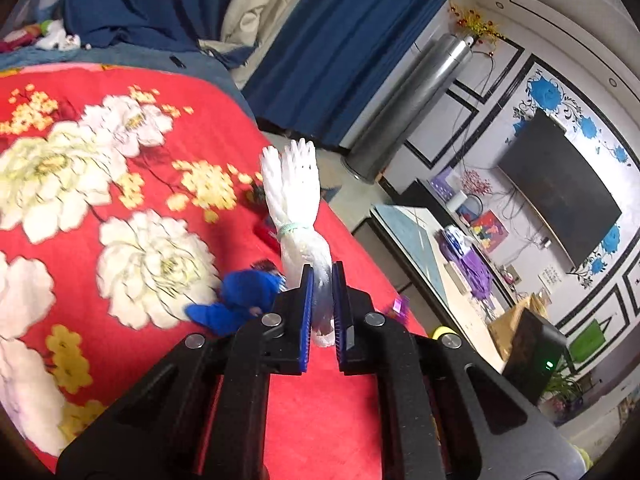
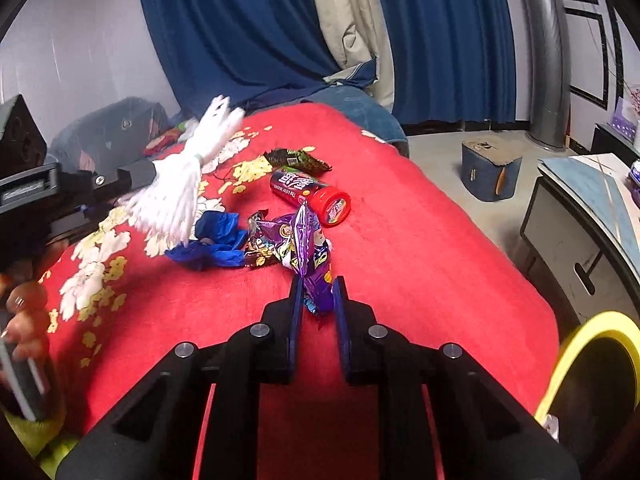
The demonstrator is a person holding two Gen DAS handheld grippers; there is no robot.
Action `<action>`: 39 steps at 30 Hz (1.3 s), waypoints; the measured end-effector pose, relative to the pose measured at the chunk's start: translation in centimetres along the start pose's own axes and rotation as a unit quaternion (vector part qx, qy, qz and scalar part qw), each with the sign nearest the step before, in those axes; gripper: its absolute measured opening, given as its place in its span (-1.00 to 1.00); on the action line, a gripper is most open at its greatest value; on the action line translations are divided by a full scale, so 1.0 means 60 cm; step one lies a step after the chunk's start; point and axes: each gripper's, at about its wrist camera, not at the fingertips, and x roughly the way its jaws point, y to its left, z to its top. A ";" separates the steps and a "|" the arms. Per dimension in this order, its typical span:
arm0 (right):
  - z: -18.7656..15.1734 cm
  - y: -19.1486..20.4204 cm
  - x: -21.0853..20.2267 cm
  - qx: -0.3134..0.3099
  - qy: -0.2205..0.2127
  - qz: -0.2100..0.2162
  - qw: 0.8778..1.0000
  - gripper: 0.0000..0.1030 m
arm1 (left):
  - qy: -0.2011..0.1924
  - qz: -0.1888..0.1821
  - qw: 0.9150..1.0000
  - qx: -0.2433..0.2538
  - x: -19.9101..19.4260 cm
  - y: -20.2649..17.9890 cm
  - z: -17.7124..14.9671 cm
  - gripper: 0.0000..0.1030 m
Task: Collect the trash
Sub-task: 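Grasp the white foam net with the left tool while the right tool grasps a purple wrapper, then carry the white foam net and purple wrapper with both tools over the bin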
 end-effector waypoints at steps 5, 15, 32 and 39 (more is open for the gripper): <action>-0.008 -0.003 -0.035 0.009 -0.012 -0.001 1.000 -0.71 | -0.017 0.004 1.000 0.012 -0.019 -0.009 0.010 -0.91; -0.010 -0.020 -0.108 0.018 -0.040 -0.012 0.999 -0.71 | -0.017 -0.027 0.998 0.050 -0.024 -0.056 -0.001 -0.91; -0.022 -0.070 -0.207 0.031 -0.078 -0.067 0.994 -0.71 | 0.010 -0.073 0.990 0.123 -0.010 -0.140 -0.052 -0.91; -0.031 -0.106 -0.251 0.049 -0.096 -0.097 0.989 -0.71 | 0.022 -0.088 0.985 0.144 -0.003 -0.169 -0.072 -0.91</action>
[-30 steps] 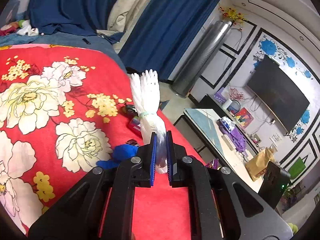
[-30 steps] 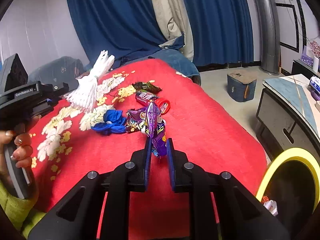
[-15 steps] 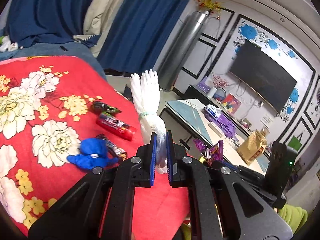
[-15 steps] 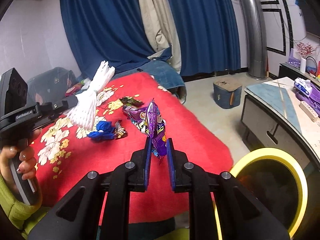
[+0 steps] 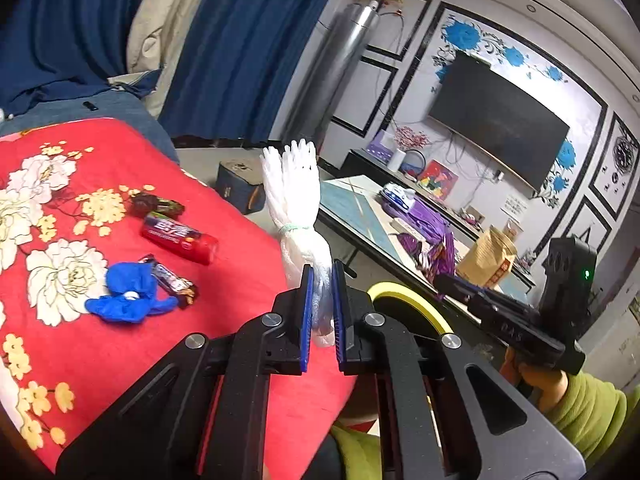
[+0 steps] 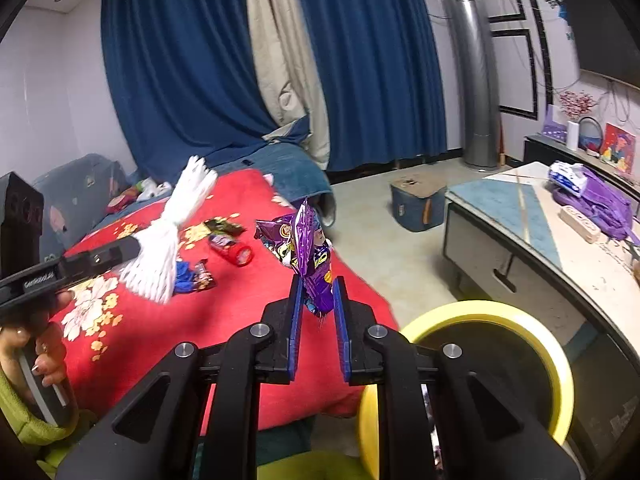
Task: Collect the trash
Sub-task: 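Carry the white foam net and purple wrapper with both tools over the bin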
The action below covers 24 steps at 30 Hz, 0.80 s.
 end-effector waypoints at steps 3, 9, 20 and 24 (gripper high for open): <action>-0.003 -0.018 -0.010 0.007 -0.004 -0.013 1.000 -0.71 | 0.005 -0.007 1.000 0.009 0.006 -0.015 -0.007 -0.91; -0.010 -0.042 -0.026 0.017 -0.008 -0.035 0.999 -0.71 | 0.017 -0.018 0.999 0.023 0.018 -0.034 -0.019 -0.91; -0.022 -0.081 -0.052 0.028 -0.020 -0.071 0.997 -0.71 | 0.040 -0.039 0.997 0.052 0.042 -0.075 -0.039 -0.91; -0.029 -0.095 -0.060 0.036 -0.020 -0.079 0.996 -0.71 | 0.047 -0.047 0.996 0.060 0.051 -0.090 -0.043 -0.91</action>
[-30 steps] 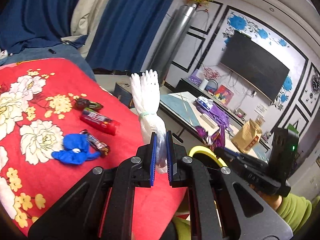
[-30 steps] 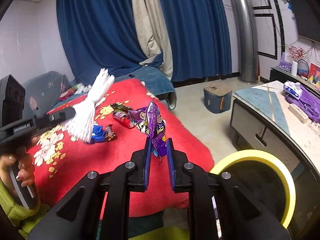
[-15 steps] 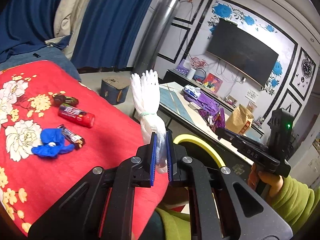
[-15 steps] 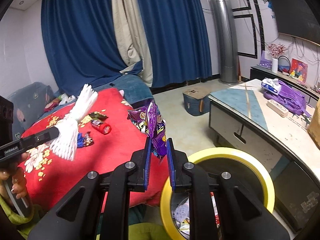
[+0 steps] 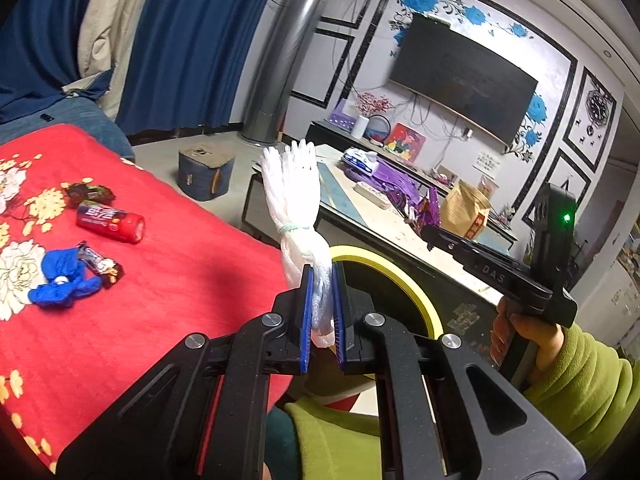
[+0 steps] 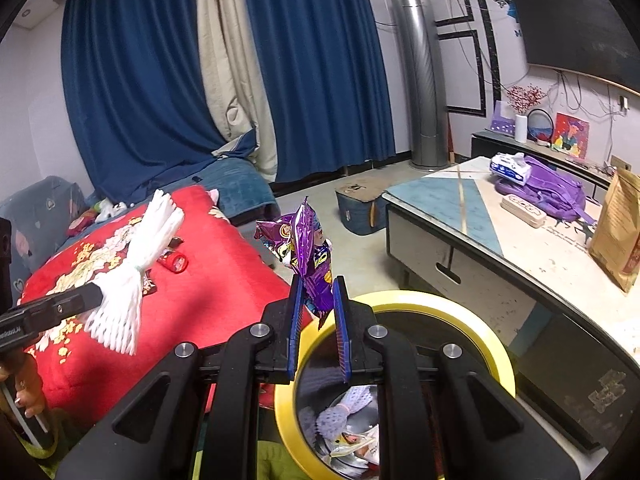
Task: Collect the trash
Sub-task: 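Carry the white foam net and purple wrapper with both tools over the bin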
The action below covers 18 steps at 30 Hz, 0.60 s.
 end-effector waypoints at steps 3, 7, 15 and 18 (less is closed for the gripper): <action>-0.003 -0.009 -0.003 0.005 0.000 -0.005 1.000 -0.71 | 0.008 -0.007 1.000 0.009 0.013 -0.014 -0.001 -0.91; -0.009 -0.018 -0.007 0.005 0.000 -0.015 1.000 -0.71 | 0.015 -0.016 0.999 0.024 0.027 -0.035 -0.006 -0.91; -0.023 -0.047 -0.009 0.024 0.007 -0.031 0.999 -0.71 | 0.038 -0.028 0.998 0.041 0.062 -0.058 -0.012 -0.91; -0.029 -0.057 -0.006 0.027 0.014 -0.039 0.999 -0.71 | 0.046 -0.034 0.997 0.048 0.079 -0.068 -0.009 -0.90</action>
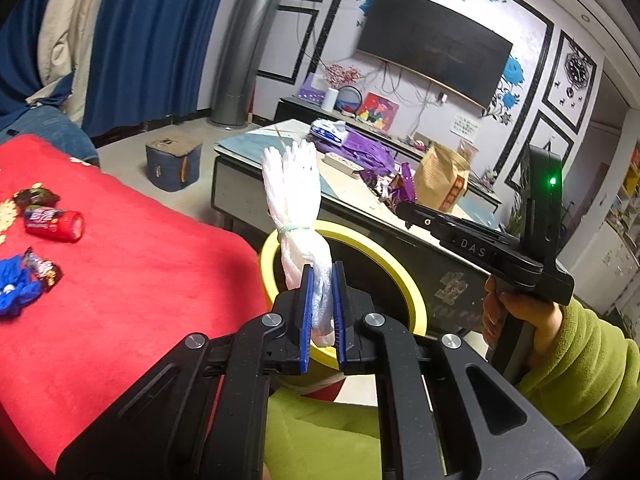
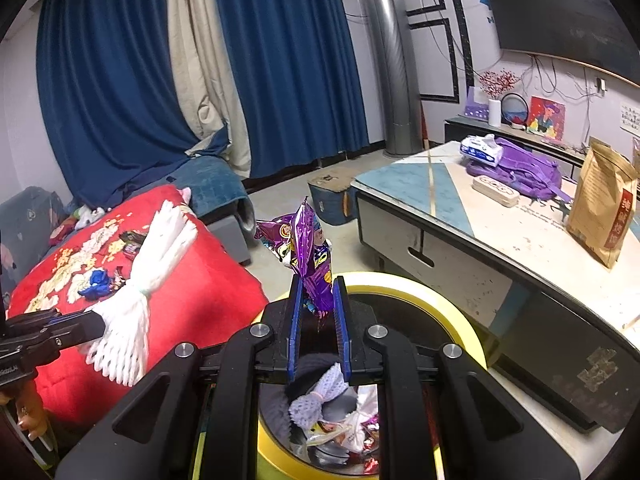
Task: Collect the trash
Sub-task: 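Carry the white foam net and purple wrapper with both tools over the bin, then open both tools to drop the foam net and wrapper into the bin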
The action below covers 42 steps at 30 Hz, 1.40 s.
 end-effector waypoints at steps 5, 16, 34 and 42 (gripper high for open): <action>-0.010 -0.013 0.006 0.003 0.010 -0.017 1.000 -0.71 | 0.012 -0.008 1.000 0.008 0.031 -0.010 0.008 -0.91; -0.032 -0.053 0.023 0.035 0.040 -0.041 0.998 -0.71 | 0.032 -0.017 0.999 0.026 0.085 -0.028 0.009 -0.90; -0.044 -0.079 0.040 0.060 0.058 -0.051 0.995 -0.70 | 0.075 -0.024 0.996 0.032 0.153 -0.039 0.006 -0.90; -0.046 -0.080 0.042 0.064 0.061 -0.053 0.995 -0.69 | 0.080 -0.021 0.996 0.033 0.161 -0.038 0.001 -0.86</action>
